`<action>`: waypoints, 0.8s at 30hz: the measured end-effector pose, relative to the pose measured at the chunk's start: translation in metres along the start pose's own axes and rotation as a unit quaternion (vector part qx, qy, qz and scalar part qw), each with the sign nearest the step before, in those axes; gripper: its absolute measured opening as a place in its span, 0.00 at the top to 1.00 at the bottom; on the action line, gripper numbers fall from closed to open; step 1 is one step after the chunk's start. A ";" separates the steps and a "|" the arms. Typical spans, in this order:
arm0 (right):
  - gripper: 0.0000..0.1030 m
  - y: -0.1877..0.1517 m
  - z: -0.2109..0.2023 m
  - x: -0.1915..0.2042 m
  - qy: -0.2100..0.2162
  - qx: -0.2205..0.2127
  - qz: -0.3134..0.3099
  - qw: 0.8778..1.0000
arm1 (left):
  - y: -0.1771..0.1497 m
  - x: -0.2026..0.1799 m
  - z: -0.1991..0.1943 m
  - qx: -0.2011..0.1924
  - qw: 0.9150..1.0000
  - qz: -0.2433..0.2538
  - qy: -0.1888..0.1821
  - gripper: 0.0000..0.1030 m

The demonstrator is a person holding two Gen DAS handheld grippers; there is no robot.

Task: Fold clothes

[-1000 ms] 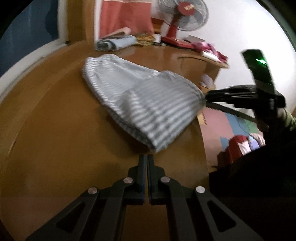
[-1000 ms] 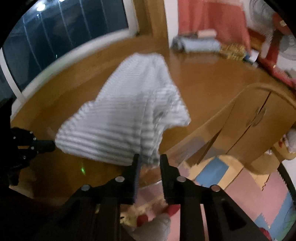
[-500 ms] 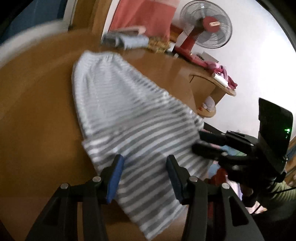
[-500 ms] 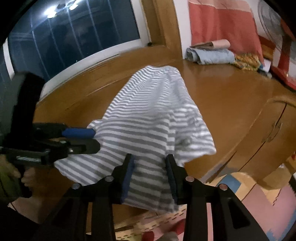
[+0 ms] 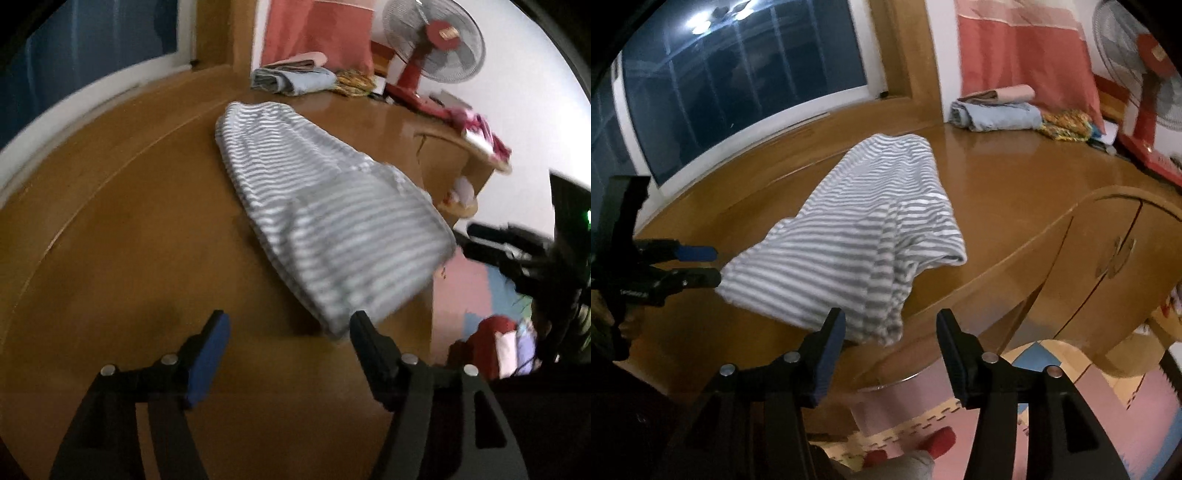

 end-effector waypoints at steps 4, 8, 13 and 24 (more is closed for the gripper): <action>0.50 -0.004 0.003 0.006 0.000 0.009 -0.006 1.000 | -0.005 -0.022 0.006 0.011 0.999 0.025 0.026 0.30; 0.50 -0.005 0.009 0.008 -0.001 0.018 -0.012 1.000 | -0.008 -0.023 0.019 0.027 1.000 -0.004 0.013 0.30; 0.50 -0.008 0.010 0.005 0.013 0.031 -0.002 0.999 | -0.003 -0.020 0.027 0.027 0.999 -0.028 0.014 0.30; 0.50 -0.006 0.027 0.007 0.015 0.027 -0.025 0.999 | 0.005 -0.021 0.039 0.029 0.999 -0.042 0.006 0.30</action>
Point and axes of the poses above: each gripper's, at about its wrist camera, not at the fingertips, and z roughly the way its jaws point, x to its left, y to its top, the point moved 1 cm from there along z, roughly the way its jaws point, and after that the axes turned 10 degrees about z, right-handed, at the moved point
